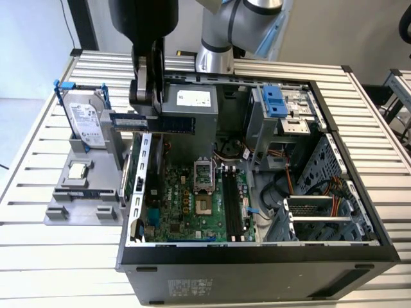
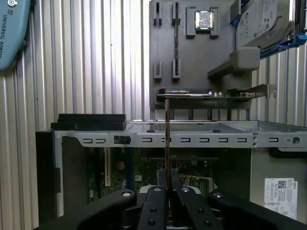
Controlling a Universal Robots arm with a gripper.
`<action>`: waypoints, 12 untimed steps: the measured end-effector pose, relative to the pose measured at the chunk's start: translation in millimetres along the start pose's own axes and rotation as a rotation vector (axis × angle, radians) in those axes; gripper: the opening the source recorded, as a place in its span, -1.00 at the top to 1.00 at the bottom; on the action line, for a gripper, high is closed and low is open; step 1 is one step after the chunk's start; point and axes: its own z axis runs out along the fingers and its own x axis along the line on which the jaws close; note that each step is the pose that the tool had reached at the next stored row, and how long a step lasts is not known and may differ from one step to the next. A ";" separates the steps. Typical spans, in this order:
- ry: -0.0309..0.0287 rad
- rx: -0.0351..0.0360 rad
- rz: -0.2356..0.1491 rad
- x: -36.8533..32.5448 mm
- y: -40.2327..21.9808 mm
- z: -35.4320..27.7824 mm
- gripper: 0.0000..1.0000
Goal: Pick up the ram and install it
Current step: 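Pick up the ram and move it above insertion slot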
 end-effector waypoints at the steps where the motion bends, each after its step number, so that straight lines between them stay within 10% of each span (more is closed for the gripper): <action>1: -0.0001 0.0001 0.000 0.0 -1.8 0.1 1.00; 12: -0.0001 0.0000 0.000 -0.5 -21.5 -0.1 1.00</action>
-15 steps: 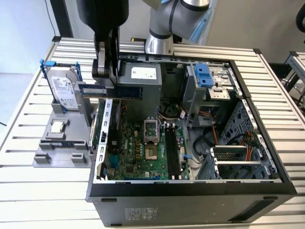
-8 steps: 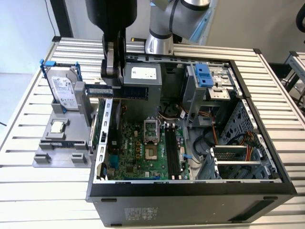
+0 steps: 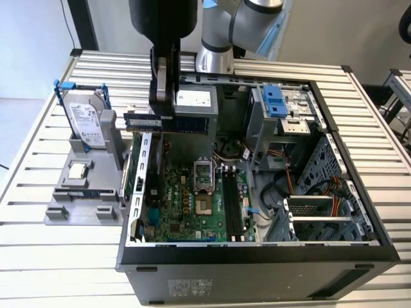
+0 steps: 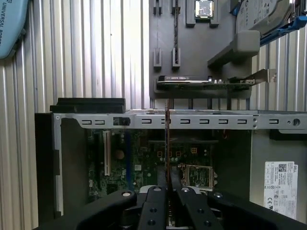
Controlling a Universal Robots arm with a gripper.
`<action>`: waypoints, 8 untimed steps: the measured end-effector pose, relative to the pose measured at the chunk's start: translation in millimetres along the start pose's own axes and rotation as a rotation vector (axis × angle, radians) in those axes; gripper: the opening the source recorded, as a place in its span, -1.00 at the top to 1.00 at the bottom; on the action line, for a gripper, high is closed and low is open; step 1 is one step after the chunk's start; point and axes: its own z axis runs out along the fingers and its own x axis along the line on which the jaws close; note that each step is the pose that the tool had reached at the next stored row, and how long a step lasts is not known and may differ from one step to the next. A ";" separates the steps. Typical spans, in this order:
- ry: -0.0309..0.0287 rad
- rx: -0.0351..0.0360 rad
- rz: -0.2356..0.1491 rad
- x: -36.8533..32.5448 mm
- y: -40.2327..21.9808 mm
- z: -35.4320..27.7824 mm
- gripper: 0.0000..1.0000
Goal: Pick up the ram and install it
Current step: 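Pick up the ram and move it above insertion slot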
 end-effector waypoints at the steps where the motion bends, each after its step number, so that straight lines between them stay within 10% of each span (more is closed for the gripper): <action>1: 0.0000 0.0000 0.000 0.0 -1.6 0.0 1.00; 8: 0.0000 0.0000 0.000 -0.2 -9.9 -0.1 1.00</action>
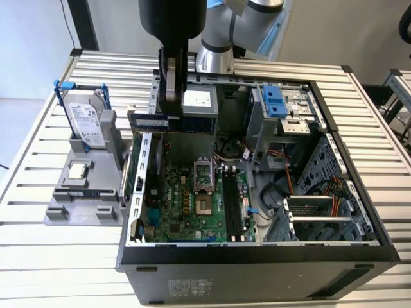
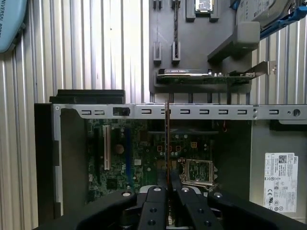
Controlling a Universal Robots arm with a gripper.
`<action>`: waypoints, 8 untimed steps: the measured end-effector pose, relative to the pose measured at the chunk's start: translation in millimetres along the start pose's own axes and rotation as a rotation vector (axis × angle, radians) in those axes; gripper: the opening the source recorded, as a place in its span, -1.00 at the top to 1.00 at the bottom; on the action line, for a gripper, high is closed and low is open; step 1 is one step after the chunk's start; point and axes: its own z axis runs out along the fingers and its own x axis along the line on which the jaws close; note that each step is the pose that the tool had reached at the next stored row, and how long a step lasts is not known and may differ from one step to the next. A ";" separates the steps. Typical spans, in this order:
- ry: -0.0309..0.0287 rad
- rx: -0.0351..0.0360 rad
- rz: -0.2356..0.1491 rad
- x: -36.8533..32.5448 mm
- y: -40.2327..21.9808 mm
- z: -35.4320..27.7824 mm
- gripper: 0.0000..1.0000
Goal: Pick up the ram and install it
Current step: 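Pick up the ram and move it above insertion slot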
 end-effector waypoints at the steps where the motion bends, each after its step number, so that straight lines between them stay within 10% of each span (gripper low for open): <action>1: 0.0000 0.0000 0.000 -0.1 -0.7 0.0 1.00; 6: -0.0001 0.0000 0.000 -0.2 -5.3 0.0 1.00; 8: -0.0001 0.0001 0.000 -0.5 -19.0 -0.1 1.00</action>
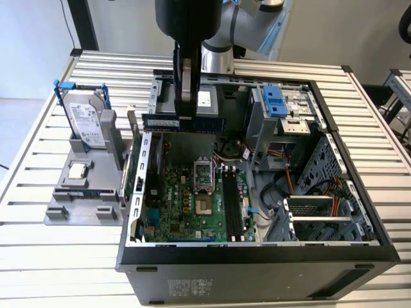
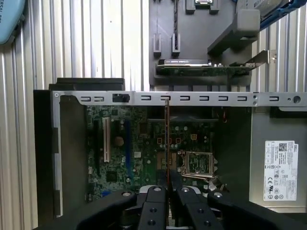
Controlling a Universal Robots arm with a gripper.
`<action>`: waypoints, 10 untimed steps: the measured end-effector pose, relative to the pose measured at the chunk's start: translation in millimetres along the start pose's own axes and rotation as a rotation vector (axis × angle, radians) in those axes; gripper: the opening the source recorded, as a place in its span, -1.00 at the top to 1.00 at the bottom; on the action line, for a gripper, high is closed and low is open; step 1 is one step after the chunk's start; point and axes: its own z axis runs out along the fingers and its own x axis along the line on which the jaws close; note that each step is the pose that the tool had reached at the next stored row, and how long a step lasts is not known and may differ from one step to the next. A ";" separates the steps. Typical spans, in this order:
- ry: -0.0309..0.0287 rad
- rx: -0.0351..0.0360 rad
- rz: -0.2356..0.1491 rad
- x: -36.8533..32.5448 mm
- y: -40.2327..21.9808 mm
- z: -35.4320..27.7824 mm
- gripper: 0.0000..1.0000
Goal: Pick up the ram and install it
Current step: 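Pick up the ram and move it above insertion slot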
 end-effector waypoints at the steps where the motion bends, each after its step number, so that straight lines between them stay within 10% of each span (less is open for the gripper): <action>1: 0.0001 0.0000 0.000 -0.1 -4.9 -0.1 1.00; 10: 0.0001 0.0000 0.000 -0.6 -26.1 -0.3 1.00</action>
